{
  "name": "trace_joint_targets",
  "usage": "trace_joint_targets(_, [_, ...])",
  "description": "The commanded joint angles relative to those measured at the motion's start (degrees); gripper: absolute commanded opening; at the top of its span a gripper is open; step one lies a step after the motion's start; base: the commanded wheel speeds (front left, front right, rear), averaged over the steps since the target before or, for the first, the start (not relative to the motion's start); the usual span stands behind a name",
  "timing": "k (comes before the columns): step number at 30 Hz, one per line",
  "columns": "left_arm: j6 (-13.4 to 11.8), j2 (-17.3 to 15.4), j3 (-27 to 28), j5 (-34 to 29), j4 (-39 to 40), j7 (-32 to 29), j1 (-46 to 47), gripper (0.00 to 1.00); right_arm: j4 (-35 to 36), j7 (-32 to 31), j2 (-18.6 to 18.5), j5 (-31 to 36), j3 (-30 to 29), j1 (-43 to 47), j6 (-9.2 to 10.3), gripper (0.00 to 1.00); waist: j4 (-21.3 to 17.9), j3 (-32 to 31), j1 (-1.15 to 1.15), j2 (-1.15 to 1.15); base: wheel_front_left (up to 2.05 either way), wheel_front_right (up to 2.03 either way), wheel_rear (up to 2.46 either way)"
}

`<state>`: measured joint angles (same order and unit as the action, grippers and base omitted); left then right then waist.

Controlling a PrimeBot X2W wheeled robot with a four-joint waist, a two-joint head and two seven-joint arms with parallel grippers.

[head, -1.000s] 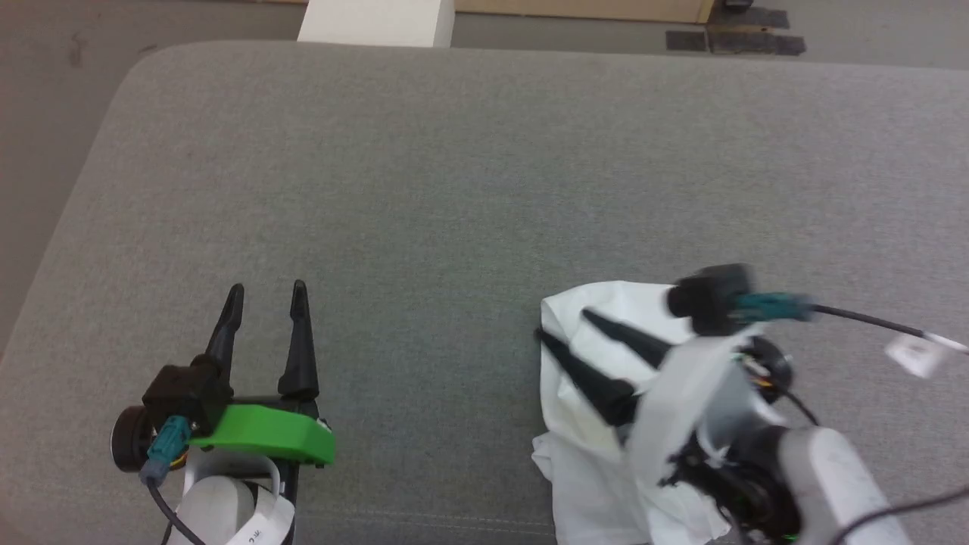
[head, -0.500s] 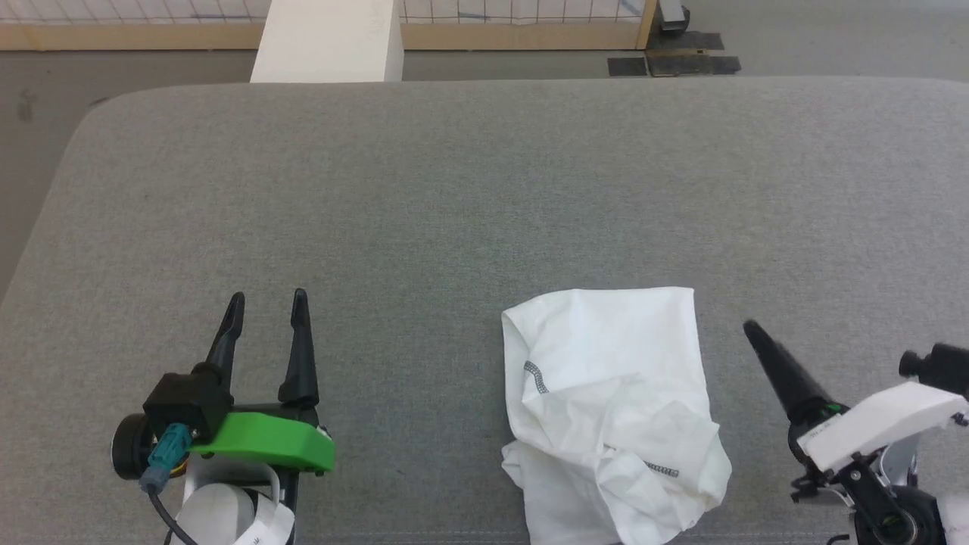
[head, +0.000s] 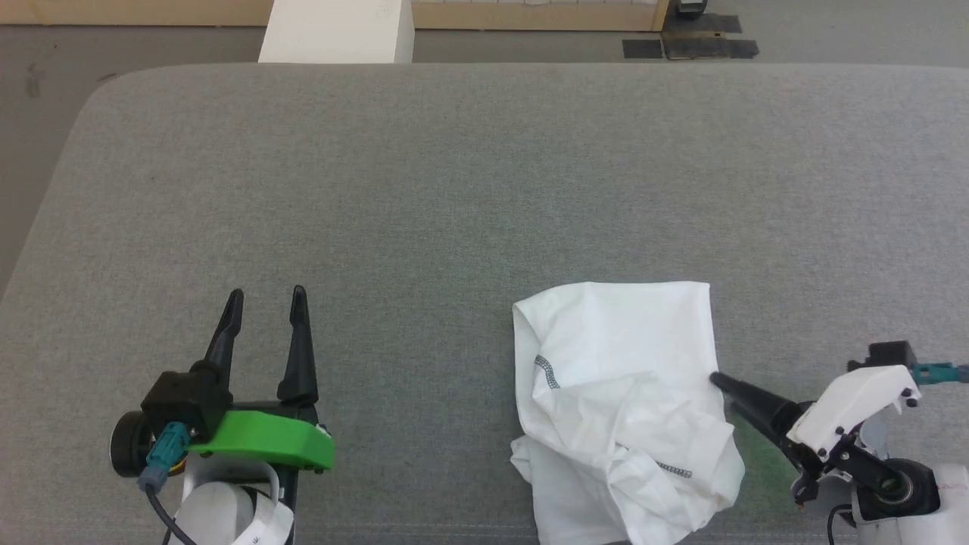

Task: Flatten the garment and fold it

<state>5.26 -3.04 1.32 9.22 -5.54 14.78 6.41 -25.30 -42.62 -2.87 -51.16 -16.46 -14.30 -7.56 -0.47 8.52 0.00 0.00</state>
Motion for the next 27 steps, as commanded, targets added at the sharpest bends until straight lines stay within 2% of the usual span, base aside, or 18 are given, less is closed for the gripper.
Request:
trace_joint_targets(1, [0.14,0.16,0.21,0.15,0.14,0.22,0.28,1.00,-0.99,-2.18,0.00,0.98,-0.23,-1.16,0.08,1.00,0.46,0.39,0.00,0.00,0.00,0.00,0.00])
trace_joint_targets(7, [0.04,0.16,0.20,0.33,0.04,0.22,0.53,1.00,-3.02,-12.48,0.00,0.07,2.23,-2.13,0.08,1.00,1.34,0.76,0.00,0.00,0.00,0.00,0.00])
trace_joint_targets(8, [0.00,0.16,0.17,0.35,0.05,0.22,0.57,1.00,-2.73,-13.39,0.00,0.50,3.03,-2.04,0.08,0.79,1.45,0.79,0.00,0.00,0.00,0.00,0.00])
trace_joint_targets(9, [-0.03,0.16,0.15,0.37,0.04,0.22,0.61,1.00,-2.38,-13.94,0.00,0.87,3.62,-1.92,0.08,0.39,1.54,0.82,0.00,0.00,0.00,0.00,0.00])
trace_joint_targets(11, [-0.07,0.16,0.02,0.41,0.03,0.22,0.68,1.00,-1.34,-14.33,0.00,1.22,4.38,-1.75,0.08,0.00,1.77,0.87,0.00,0.00,0.00,0.00,0.00])
trace_joint_targets(15, [-0.20,0.16,-0.04,0.44,0.09,0.22,0.83,1.00,2.39,-12.70,0.00,3.70,5.38,-1.83,0.08,0.00,1.92,1.03,0.00,0.00,0.00,0.00,0.00])
trace_joint_targets(21, [-0.28,0.15,1.17,-0.20,1.06,0.22,0.53,1.00,13.48,-8.53,-0.28,17.69,10.36,-3.86,0.08,0.00,-0.82,2.05,0.00,0.00,0.00,0.00,0.00])
trace_joint_targets(24, [-0.12,0.13,1.53,-0.65,1.73,0.22,0.86,1.00,17.29,-6.06,-2.53,25.74,14.20,-6.77,0.08,0.00,-3.44,3.37,0.00,0.00,0.00,0.00,0.00])
trace_joint_targets(27, [0.10,0.01,1.61,-1.13,2.36,0.22,2.00,1.00,18.05,-4.06,-5.60,30.94,17.32,-10.28,0.08,0.00,-6.10,5.22,0.00,0.00,0.00,0.00,0.00])
